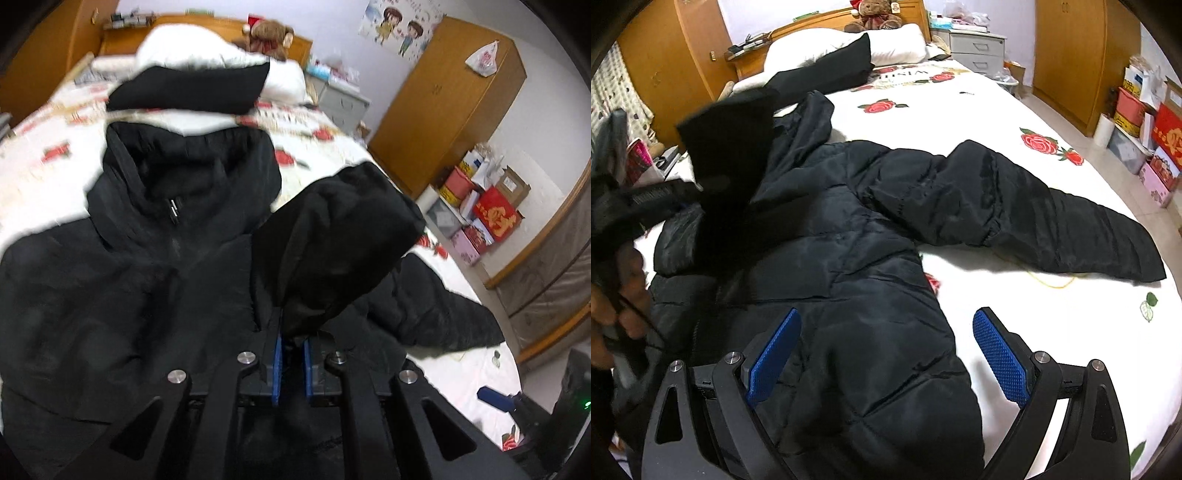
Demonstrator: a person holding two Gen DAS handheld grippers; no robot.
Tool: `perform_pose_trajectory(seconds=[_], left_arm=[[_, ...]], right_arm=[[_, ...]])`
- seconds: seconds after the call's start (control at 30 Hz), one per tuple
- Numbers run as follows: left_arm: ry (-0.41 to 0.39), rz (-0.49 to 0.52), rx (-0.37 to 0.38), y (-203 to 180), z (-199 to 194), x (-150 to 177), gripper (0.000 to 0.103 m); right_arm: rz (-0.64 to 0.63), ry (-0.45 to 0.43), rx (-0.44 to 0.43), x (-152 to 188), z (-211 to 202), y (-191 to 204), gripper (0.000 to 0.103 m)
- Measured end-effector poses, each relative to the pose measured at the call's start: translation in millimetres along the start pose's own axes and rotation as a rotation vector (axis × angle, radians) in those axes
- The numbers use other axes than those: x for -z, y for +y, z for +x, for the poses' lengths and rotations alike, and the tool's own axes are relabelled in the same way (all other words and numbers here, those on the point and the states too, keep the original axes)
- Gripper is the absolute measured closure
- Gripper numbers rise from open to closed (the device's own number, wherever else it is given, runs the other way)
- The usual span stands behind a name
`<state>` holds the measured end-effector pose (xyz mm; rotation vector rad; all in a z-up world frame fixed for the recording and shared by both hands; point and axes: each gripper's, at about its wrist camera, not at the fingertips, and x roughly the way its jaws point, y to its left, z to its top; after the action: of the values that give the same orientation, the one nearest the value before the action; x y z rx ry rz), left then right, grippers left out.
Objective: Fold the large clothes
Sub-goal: 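Fold the held sleeve across the jacket body with the left tool, release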
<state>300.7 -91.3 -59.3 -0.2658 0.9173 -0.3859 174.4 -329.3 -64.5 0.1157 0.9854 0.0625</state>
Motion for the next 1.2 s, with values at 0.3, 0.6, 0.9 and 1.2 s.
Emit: perform_pose_trajectory(seconds=[0.3,0.6,0.9,1.2], left_arm=[[0.033,-0.018,0.083,7.5,-16.4,13.4,0.034],[-0.134,-0.06,-0.199,115.8,-87.1,-11.9,0.034],[-0.04,-0.141,-0.365,198.1,-46.0,-0.5,0.035],[0.015,-0.103,-0.4,183.7,-35.9,4.2,0.028]], right_arm=[[-0.014,-0.026,-0.015,-14.4,5.0,13.8,0.009],[-0.075,-0.068,-0.08,-57.5,25.5,61.9,0.047],[-0.13,0.112,-0.02,-75.7,132.6,88.1,0.063],[-0.14,0.142,-0.013,-64.9,135.5,81.1,0.065]])
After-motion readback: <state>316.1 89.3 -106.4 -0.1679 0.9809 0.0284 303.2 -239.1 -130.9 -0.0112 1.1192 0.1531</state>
